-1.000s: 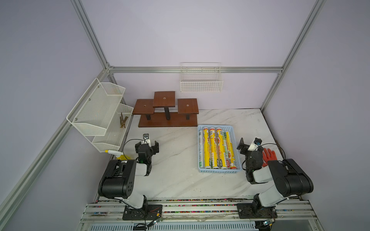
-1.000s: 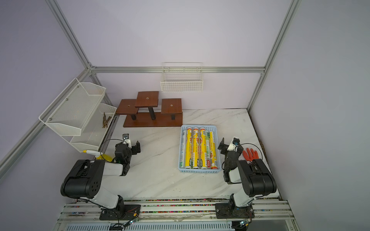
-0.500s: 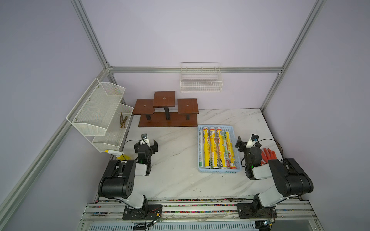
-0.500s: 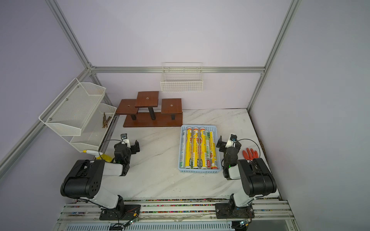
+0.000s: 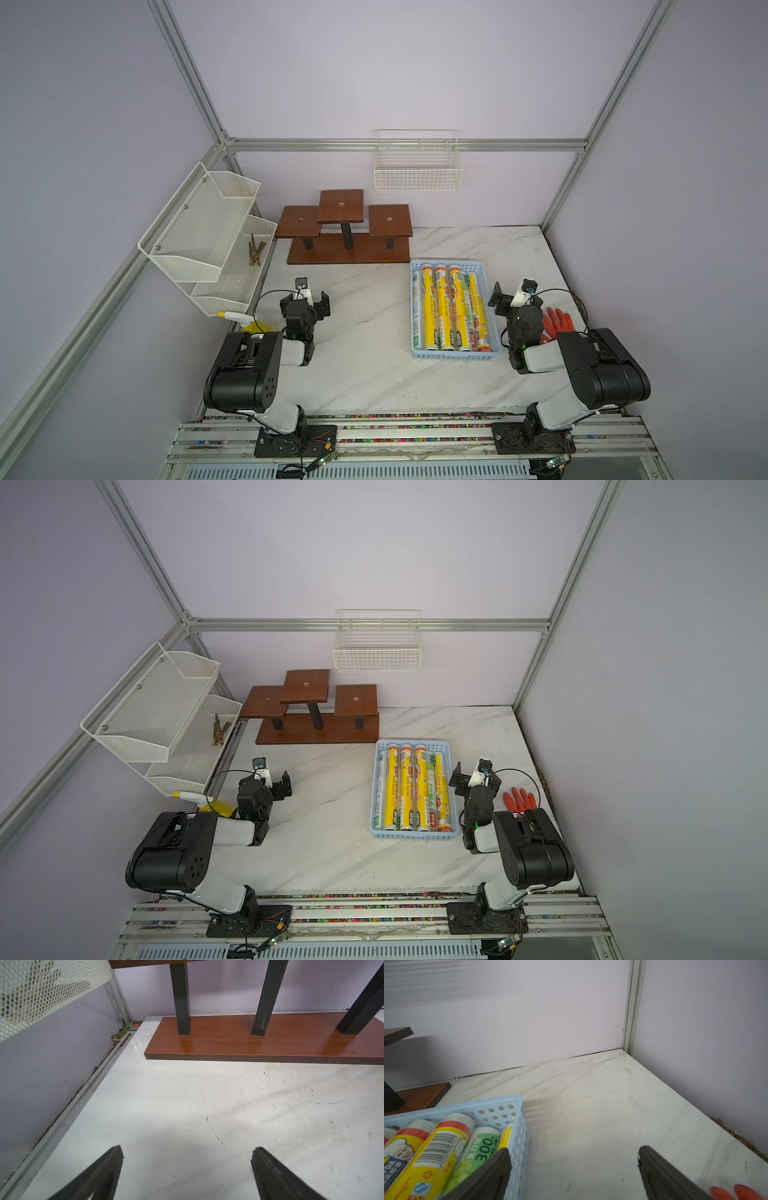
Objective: Put the plastic wrap into the basket
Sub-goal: Reset both arms
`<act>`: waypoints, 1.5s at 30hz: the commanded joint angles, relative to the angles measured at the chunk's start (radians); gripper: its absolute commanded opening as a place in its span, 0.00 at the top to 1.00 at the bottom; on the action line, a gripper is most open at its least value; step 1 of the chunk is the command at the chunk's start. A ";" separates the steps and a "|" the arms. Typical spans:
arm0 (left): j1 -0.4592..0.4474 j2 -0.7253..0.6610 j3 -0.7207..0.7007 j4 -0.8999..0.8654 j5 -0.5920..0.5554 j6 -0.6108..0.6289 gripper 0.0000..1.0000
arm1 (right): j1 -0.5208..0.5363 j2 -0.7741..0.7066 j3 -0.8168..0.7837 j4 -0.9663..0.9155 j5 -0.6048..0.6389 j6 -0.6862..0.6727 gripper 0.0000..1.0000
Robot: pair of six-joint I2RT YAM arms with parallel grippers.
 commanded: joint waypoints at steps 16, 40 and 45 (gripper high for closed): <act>0.007 -0.012 0.011 0.034 0.011 -0.001 0.00 | 0.002 -0.002 -0.010 0.014 0.012 0.004 0.00; 0.011 -0.009 0.003 0.056 0.004 -0.003 0.00 | 0.002 -0.002 -0.010 0.014 0.012 0.003 0.00; 0.011 -0.008 0.002 0.061 0.003 -0.002 0.00 | 0.001 -0.001 -0.010 0.014 0.012 0.003 0.00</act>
